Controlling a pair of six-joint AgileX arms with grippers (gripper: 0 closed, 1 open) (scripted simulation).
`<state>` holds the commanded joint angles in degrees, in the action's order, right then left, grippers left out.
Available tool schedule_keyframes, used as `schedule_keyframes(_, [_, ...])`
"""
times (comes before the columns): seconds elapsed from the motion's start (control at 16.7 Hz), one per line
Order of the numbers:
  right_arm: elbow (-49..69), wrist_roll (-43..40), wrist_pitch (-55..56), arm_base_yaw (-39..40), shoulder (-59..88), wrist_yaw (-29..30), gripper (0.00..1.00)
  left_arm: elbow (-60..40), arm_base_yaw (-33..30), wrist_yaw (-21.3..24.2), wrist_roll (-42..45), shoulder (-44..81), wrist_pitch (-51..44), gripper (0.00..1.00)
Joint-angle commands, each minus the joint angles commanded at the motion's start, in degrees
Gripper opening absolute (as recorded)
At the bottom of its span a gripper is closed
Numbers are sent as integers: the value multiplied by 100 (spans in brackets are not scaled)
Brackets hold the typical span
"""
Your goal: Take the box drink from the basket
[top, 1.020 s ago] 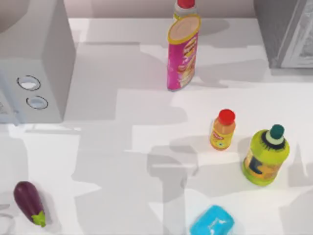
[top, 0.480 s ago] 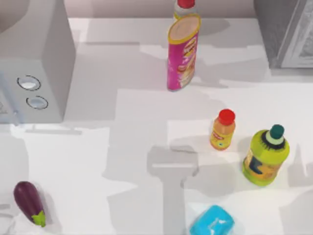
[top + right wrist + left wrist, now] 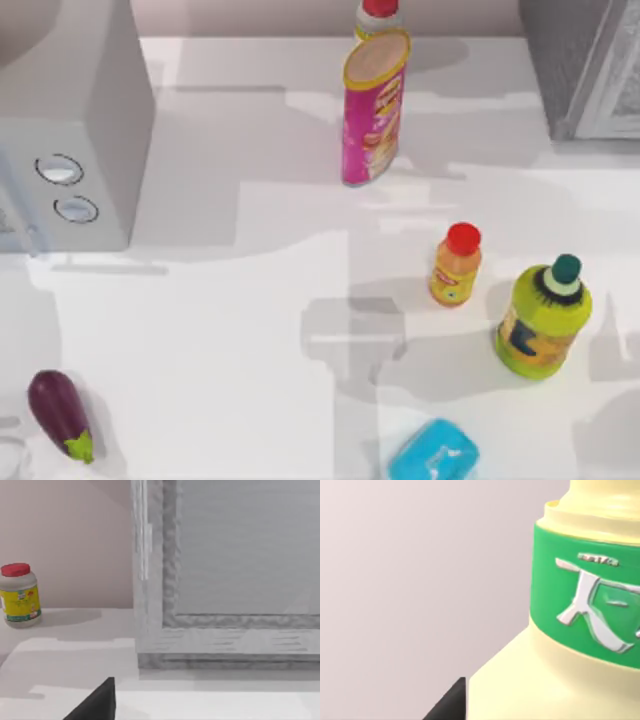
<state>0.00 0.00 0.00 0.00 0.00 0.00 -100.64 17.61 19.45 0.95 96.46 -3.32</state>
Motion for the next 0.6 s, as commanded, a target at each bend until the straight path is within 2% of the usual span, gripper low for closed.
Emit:
schedule_keyframes(0.18, [0,0,0,0,0,0,100,-279,7,5,-6,8,-298,0])
schedule_keyframes(0.6, [0,0,0,0,0,0,100,-101,-27,-49,-7,-156,-301,0])
